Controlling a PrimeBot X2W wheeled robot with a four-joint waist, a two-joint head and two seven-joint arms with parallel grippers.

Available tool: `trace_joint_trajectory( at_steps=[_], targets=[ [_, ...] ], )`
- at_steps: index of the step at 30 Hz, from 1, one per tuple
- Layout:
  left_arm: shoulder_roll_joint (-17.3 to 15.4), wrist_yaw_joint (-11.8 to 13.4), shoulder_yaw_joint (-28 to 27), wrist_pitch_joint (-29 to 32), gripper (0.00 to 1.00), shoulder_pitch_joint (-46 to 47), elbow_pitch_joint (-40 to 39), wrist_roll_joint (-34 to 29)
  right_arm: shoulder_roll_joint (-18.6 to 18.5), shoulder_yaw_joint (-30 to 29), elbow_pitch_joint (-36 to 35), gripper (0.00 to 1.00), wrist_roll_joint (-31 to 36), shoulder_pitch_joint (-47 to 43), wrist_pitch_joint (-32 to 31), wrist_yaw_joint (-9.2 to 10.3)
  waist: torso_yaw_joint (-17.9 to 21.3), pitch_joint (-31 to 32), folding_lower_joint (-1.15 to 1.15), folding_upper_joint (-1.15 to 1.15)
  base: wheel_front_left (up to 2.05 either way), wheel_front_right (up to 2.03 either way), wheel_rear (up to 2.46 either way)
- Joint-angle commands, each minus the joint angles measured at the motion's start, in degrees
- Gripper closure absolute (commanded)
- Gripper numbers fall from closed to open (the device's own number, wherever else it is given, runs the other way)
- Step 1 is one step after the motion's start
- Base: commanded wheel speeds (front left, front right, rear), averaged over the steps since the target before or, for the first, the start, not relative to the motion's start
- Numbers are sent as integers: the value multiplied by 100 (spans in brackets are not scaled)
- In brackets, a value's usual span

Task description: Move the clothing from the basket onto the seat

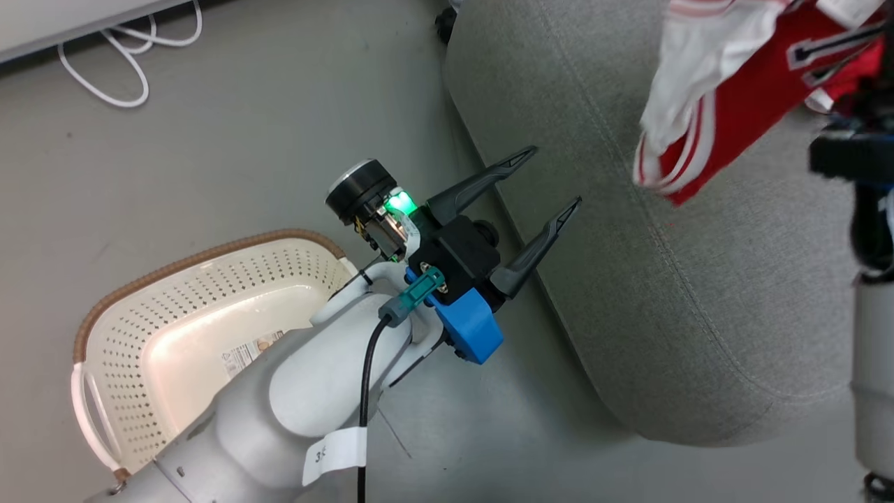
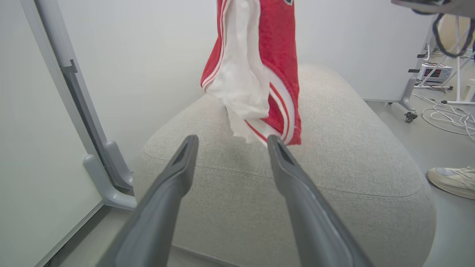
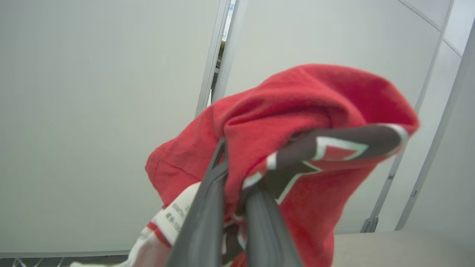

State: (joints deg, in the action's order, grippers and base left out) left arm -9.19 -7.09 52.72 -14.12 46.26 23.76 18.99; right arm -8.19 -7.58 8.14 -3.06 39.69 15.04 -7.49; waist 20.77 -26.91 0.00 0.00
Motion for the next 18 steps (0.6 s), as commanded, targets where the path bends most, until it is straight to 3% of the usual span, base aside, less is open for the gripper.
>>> trace_joint_trajectory(
  at_steps=[1, 10, 14, 18],
  targets=[
    [-85, 1, 4, 31, 0, 133, -36, -56, -114, -90, -73, 100, 32, 300, 21, -1, -80, -286, 0, 0, 0, 0, 0],
    [-264, -3, 43, 239, 0, 630, -319, -224, -1204, -1439, 56, 100, -97, 1723, 18, 0, -302, -1228, 0, 0, 0, 0, 0],
    [-277, 2, 69, 323, 0, 823, -447, -300, -1702, -1950, 575, 100, -128, 1911, 13, -1, -392, -1575, 0, 0, 0, 0, 0],
    [-324, 2, 72, 368, 0, 976, -529, -352, -1904, -2290, 1195, 100, -76, 1894, 13, -1, -469, -1847, 0, 0, 0, 0, 0]
  ],
)
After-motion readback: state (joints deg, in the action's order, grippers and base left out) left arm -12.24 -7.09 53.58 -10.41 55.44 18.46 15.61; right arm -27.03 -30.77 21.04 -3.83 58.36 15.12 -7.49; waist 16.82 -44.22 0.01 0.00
